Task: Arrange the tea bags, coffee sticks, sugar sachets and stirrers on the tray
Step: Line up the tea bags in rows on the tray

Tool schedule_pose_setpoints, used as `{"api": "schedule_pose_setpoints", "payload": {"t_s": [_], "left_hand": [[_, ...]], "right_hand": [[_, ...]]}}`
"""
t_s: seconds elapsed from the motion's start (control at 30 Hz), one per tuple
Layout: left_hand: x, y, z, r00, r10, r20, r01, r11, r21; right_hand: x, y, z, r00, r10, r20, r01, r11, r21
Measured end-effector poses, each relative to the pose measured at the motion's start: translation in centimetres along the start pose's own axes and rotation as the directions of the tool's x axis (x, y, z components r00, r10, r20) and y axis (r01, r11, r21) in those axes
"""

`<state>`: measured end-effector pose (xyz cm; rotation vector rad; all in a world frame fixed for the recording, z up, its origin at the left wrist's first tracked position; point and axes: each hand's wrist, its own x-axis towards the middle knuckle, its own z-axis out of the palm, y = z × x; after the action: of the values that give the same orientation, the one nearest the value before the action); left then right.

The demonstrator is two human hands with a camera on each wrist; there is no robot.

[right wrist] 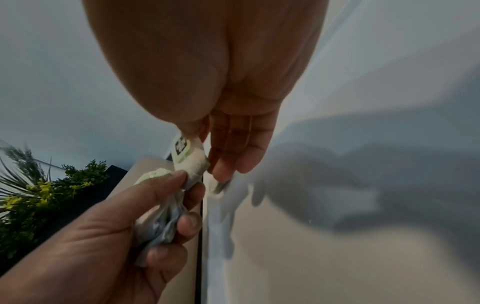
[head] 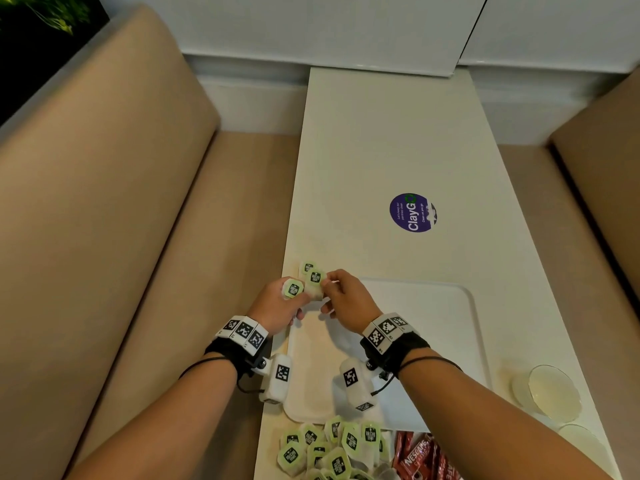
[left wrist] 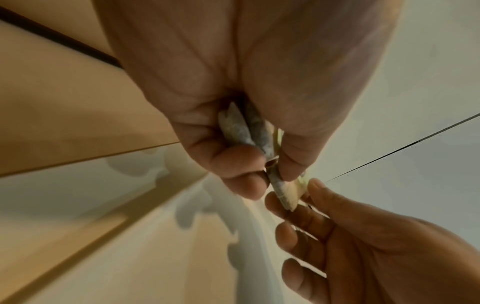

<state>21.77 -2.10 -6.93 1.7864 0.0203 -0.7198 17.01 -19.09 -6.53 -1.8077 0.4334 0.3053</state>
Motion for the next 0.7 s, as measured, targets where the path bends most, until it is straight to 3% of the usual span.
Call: {"api": "schedule_pose_setpoints", "payload": {"t_s": [0.13, 0.27, 0.4, 0.57, 0.7], "left_hand": [[-0.1, 0.2, 0.2, 1.0, -0.003, 0.005, 0.004, 1.0, -0.026], [0.3, 0.1, 0.4, 1.0, -0.026, -0.018, 0.025, 0.999, -0.026], [0.6, -0.2, 0.2, 0.999, -0.053, -0.007, 0.052, 0.994, -0.099], [0.7, -0.2, 0.1, 0.996, -0.09, 0.006, 0.09, 0.982, -0.166], [0.5, 0.0, 0.1, 0.992, -0.122, 0.014, 0.122, 0.962, -0.245]], "right_hand": [[-0.3, 0.4, 0.0, 0.998, 0.025, 0.063, -0.02, 0.996, -0.085], [0.4, 0.9, -0.1, 0.999, -0.02, -0.041, 0.012, 0.983, -0.184], [1.5, 0.9, -0.6, 0.991, 0.014, -0.135, -0.041, 0.979, -0.201], [2.2, 0.8, -1.3, 0.987, 0.046, -0.155, -0.091, 0.952, -0.292], [2.7, 0.8, -1.1, 0.991, 0.09, -0.101, -0.117, 0.944, -0.309]]}}
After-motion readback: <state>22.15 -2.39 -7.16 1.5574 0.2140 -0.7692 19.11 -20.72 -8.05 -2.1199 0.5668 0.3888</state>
